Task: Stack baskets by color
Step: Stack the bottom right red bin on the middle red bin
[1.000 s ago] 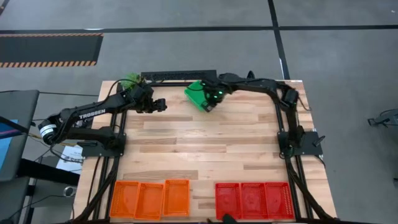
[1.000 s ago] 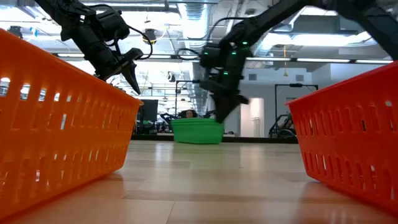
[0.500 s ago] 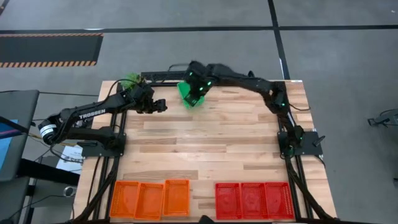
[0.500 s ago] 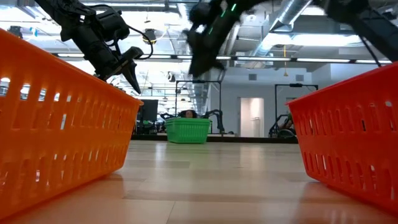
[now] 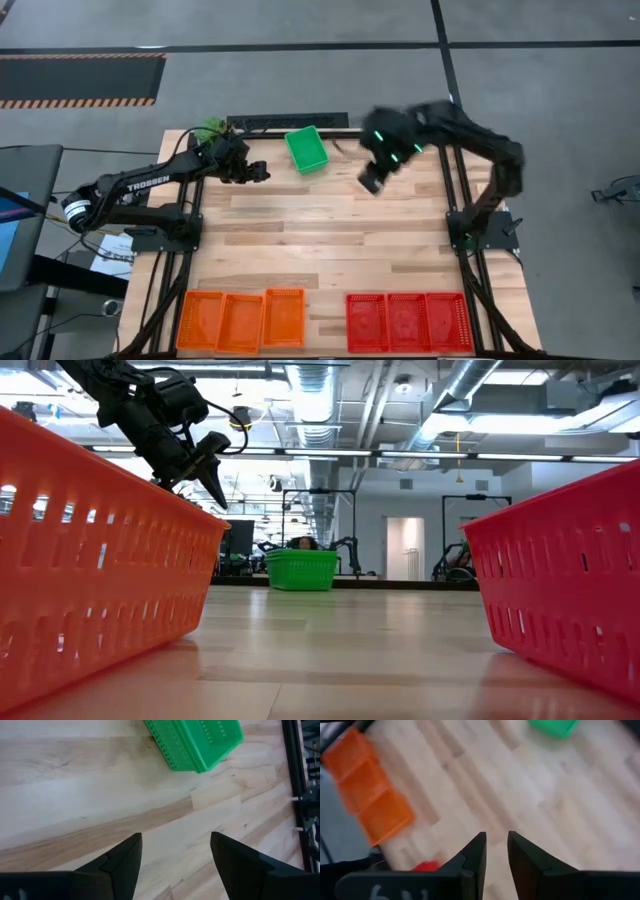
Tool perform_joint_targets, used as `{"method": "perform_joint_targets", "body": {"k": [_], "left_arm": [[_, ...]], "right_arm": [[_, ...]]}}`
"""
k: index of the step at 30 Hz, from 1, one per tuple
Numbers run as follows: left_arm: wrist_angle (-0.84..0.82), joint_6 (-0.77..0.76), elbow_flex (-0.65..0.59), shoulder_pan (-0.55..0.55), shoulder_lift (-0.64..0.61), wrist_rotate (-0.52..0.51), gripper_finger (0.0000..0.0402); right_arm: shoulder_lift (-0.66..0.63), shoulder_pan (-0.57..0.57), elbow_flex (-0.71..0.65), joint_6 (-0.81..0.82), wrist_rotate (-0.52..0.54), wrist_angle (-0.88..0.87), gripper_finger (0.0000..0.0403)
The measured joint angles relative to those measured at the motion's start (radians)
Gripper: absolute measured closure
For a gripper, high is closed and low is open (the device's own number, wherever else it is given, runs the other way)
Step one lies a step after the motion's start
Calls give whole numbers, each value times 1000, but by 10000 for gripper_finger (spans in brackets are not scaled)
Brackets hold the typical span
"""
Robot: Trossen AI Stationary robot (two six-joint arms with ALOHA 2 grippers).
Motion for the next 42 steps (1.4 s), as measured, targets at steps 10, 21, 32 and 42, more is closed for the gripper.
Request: {"method": "perform_joint_targets", "body": {"k": [10,21,32,42], "left_arm": [[5,8,0,0,0,31,178],[7,16,0,0,0,66,178],[5,25,0,0,0,71,178],[4,26,0,0,0,73,178]], "right_arm": [[-168,541,-374,925,192,-18,301],[-172,969,-758,1773,-30,171,289],[-159,1019,-1015,1793,-173,358,212],[-159,1074,-1124,1830,-305,496,204]]}}
